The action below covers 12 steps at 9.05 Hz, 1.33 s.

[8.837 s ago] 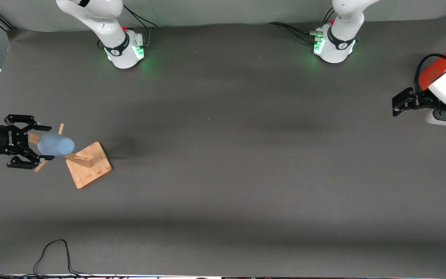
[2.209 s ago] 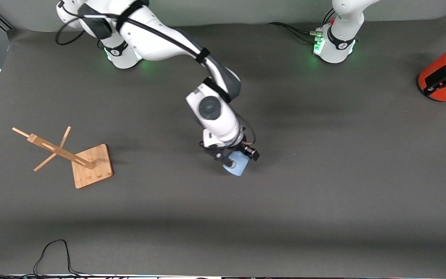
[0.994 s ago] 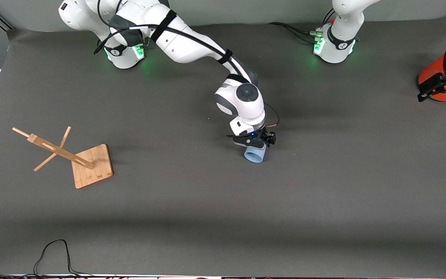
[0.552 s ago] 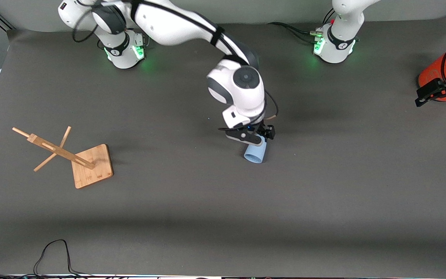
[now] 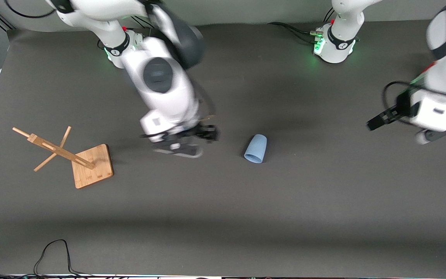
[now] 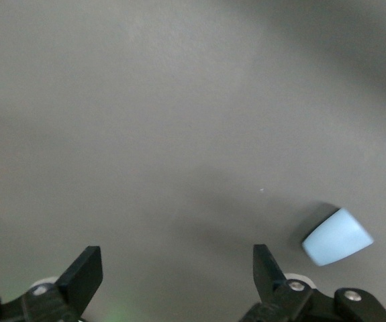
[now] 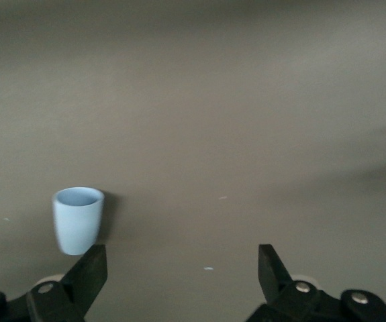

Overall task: Rotate and upright cup with both arms
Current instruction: 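Retract the right gripper while the left gripper reaches the lying cup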

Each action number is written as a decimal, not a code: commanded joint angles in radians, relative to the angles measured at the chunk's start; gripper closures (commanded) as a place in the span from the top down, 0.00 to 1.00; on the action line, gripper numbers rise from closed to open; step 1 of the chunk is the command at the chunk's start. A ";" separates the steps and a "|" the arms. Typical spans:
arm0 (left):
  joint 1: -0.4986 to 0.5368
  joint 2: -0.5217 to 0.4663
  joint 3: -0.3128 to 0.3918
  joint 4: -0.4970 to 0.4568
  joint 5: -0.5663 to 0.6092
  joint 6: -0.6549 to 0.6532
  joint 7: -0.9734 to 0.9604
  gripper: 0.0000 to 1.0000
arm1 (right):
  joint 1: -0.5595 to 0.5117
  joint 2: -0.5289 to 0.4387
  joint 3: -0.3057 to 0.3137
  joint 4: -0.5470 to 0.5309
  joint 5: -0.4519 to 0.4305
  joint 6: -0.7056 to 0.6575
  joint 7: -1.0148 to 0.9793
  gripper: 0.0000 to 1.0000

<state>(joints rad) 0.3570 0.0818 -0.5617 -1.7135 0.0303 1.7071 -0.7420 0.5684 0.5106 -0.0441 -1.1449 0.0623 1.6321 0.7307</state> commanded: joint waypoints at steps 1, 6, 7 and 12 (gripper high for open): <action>-0.184 0.261 0.002 0.225 0.127 -0.065 -0.362 1.00 | -0.131 -0.159 0.009 -0.119 0.017 -0.066 -0.217 1.00; -0.455 0.616 0.022 0.428 0.200 -0.153 -0.718 1.00 | -0.324 -0.446 -0.066 -0.393 -0.010 -0.080 -0.425 1.00; -0.511 0.650 0.051 0.460 0.212 -0.147 -0.768 1.00 | -0.387 -0.461 -0.054 -0.404 -0.010 -0.084 -0.491 1.00; -0.769 0.811 0.235 0.623 0.215 -0.025 -1.006 1.00 | -0.437 -0.458 -0.061 -0.400 -0.045 -0.115 -0.605 1.00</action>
<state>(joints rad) -0.3772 0.8511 -0.3477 -1.1475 0.2284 1.6684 -1.6920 0.0762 0.0685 -0.0503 -1.5264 0.0441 1.5139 0.1560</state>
